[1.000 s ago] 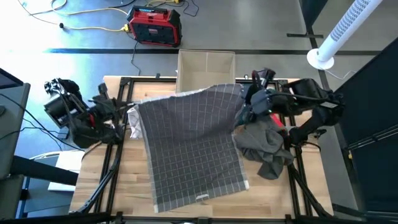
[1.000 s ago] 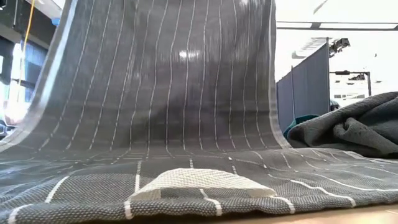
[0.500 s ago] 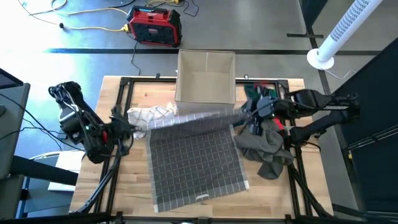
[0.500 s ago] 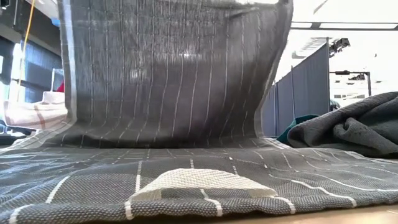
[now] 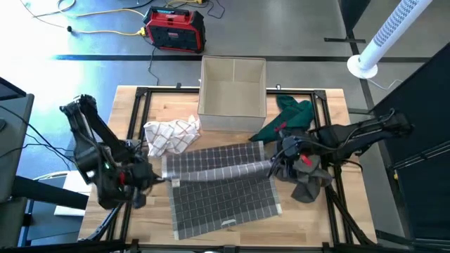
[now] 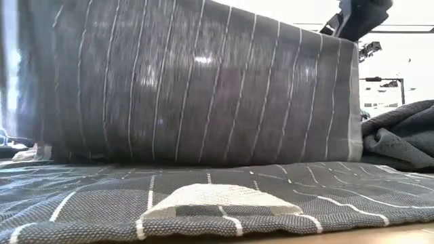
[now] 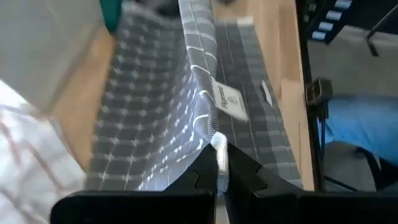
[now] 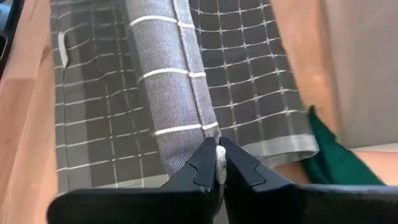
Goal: Fold towel
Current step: Fold the grey checkered towel
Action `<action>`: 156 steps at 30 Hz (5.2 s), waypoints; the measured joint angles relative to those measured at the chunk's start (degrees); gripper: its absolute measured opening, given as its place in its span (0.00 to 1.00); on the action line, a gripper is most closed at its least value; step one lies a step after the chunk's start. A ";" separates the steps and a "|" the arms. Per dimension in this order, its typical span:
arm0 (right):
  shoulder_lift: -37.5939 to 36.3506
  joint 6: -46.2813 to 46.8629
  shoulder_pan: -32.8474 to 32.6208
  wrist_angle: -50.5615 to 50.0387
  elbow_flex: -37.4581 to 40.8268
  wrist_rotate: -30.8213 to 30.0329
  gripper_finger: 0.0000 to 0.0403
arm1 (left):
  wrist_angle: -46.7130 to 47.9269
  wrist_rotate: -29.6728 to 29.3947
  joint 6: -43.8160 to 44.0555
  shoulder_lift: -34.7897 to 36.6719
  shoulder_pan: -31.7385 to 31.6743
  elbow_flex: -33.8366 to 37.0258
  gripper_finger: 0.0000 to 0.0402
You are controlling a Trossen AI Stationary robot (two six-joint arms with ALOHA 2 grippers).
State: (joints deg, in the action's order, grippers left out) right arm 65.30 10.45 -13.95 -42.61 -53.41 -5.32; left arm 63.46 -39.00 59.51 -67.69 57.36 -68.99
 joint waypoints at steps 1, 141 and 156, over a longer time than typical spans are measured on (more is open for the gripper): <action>0.00 0.99 -0.76 -0.03 0.42 0.02 0.00 | -1.94 0.78 0.66 -0.99 -0.01 1.16 0.00; 18.04 23.20 -8.41 38.70 11.61 -15.97 0.00 | -62.23 31.66 -0.62 -4.09 -8.37 43.35 0.00; 4.98 13.03 -2.83 35.98 11.48 -15.40 0.00 | -47.88 1.50 -29.70 20.67 -13.17 37.77 0.00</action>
State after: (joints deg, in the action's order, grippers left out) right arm 70.28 23.49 -16.79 -6.63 -41.93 -20.72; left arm 15.58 -37.50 29.81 -47.01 44.19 -31.22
